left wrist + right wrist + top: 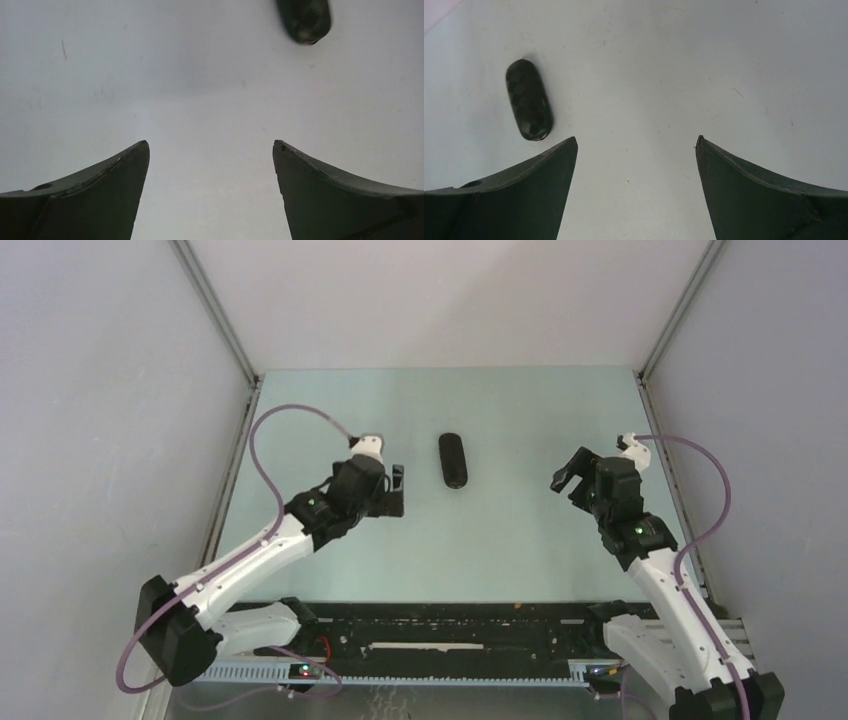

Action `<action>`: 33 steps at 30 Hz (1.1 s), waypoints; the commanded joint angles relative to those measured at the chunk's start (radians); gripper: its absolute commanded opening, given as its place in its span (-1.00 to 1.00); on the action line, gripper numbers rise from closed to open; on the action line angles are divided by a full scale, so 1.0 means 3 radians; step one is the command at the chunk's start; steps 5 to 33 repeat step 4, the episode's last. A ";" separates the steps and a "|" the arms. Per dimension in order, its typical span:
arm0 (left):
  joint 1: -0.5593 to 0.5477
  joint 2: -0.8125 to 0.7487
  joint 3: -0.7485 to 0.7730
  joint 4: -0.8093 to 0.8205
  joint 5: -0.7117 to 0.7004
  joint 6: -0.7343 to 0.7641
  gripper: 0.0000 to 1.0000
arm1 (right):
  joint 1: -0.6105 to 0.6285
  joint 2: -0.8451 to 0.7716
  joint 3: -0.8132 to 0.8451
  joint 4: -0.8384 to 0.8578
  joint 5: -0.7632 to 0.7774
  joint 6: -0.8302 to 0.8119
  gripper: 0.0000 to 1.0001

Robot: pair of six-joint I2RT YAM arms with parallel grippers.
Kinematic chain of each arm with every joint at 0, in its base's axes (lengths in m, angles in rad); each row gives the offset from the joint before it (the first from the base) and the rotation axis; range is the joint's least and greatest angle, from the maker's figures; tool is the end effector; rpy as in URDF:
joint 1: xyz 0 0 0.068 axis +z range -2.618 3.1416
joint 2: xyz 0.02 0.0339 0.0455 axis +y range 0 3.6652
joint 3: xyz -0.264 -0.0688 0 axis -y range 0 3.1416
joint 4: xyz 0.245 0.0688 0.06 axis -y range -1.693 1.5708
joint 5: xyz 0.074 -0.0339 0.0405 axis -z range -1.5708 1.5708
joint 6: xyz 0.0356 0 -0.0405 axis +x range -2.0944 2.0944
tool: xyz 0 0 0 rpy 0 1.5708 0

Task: Organize the sunglasses
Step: Reset both arms

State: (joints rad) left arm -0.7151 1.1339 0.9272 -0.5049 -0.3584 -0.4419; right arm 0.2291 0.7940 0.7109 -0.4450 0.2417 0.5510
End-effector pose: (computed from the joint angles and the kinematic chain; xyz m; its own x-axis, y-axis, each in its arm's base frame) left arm 0.1907 -0.1490 0.2910 -0.6225 0.0102 -0.7825 0.1629 0.9797 -0.1168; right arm 0.1751 0.0321 0.2865 -0.4281 0.4221 -0.7991 0.2406 0.9055 0.3495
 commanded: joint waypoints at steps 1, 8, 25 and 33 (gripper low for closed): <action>0.0008 -0.0449 -0.0387 0.0172 -0.0316 -0.0236 0.94 | 0.0017 0.0157 -0.0012 0.0166 0.0119 0.0073 0.92; 0.0007 -0.0636 -0.0447 0.0190 -0.0384 -0.0244 0.94 | 0.0024 0.0189 -0.0035 0.0247 0.0038 0.0107 0.92; 0.0007 -0.0636 -0.0447 0.0190 -0.0384 -0.0244 0.94 | 0.0024 0.0189 -0.0035 0.0247 0.0038 0.0107 0.92; 0.0007 -0.0636 -0.0447 0.0190 -0.0384 -0.0244 0.94 | 0.0024 0.0189 -0.0035 0.0247 0.0038 0.0107 0.92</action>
